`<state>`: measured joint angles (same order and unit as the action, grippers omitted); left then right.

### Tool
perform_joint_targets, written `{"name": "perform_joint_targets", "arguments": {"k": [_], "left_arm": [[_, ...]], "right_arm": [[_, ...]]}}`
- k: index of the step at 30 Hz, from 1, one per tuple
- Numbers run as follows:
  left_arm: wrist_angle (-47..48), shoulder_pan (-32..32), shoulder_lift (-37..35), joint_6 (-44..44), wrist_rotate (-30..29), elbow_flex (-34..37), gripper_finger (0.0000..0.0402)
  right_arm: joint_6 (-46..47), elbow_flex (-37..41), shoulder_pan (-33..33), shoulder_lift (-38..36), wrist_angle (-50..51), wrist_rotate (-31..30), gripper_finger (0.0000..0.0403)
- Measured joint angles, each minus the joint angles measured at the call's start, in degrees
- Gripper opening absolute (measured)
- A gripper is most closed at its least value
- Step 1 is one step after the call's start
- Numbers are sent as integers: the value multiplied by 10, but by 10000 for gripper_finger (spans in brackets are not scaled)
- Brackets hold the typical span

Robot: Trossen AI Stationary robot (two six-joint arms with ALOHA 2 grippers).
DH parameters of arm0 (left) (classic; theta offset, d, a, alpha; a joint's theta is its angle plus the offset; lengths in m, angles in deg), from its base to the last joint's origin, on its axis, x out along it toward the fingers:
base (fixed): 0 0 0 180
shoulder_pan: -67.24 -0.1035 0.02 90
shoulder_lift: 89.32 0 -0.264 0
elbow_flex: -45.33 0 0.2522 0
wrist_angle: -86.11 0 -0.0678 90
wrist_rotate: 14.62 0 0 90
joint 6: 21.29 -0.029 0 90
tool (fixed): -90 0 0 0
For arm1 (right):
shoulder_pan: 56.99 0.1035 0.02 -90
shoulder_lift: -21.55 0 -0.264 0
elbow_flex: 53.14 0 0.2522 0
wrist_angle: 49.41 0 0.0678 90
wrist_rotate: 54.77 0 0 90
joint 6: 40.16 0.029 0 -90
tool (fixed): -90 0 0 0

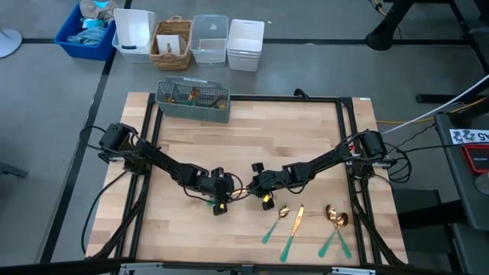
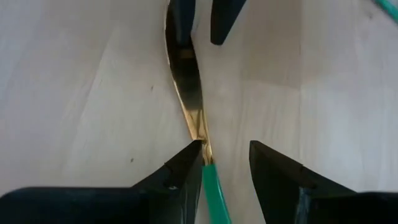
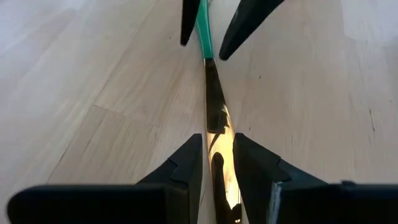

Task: Sort silverware
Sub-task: Put the green knife into the gray silverware basket

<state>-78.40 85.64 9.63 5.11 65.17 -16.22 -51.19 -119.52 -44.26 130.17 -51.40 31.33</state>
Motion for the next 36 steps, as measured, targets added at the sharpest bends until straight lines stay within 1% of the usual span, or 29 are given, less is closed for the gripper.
{"name": "perform_joint_targets", "arguments": {"k": [3, 5, 9, 15, 18, 20, 24, 27, 31, 36], "left_arm": [[85, -3, -1, -3, 1, -34, 125], [113, -6, -1, 6, 1, -48, 125], [111, -13, 5, 12, 1, -50, 125], [84, -13, 42, 10, 12, -56, 125], [96, -13, 60, -11, 11, -77, 125], [120, -13, 69, -17, 10, -91, 125], [153, -13, 75, -3, 8, -102, 122], [167, -16, 73, 12, 15, -102, 104], [173, -25, 72, 21, 43, -101, 68], [177, -36, 72, 28, 61, -101, 26]], "right_arm": [[0, 0, 0, 0, 0, 0, 92], [0, 0, 0, 0, 0, 0, 92], [0, 0, 0, 0, 1, 0, 92], [1, 0, 0, -1, 27, 0, 92], [2, 0, 0, -2, 31, 0, 92], [2, 0, 0, -2, 32, 0, 92], [2, 0, 0, -2, 35, 0, 92], [2, 0, 0, -2, 33, 0, 92], [2, 0, 0, -2, 33, 0, 92], [2, 0, 0, -2, 33, 0, 92]]}}
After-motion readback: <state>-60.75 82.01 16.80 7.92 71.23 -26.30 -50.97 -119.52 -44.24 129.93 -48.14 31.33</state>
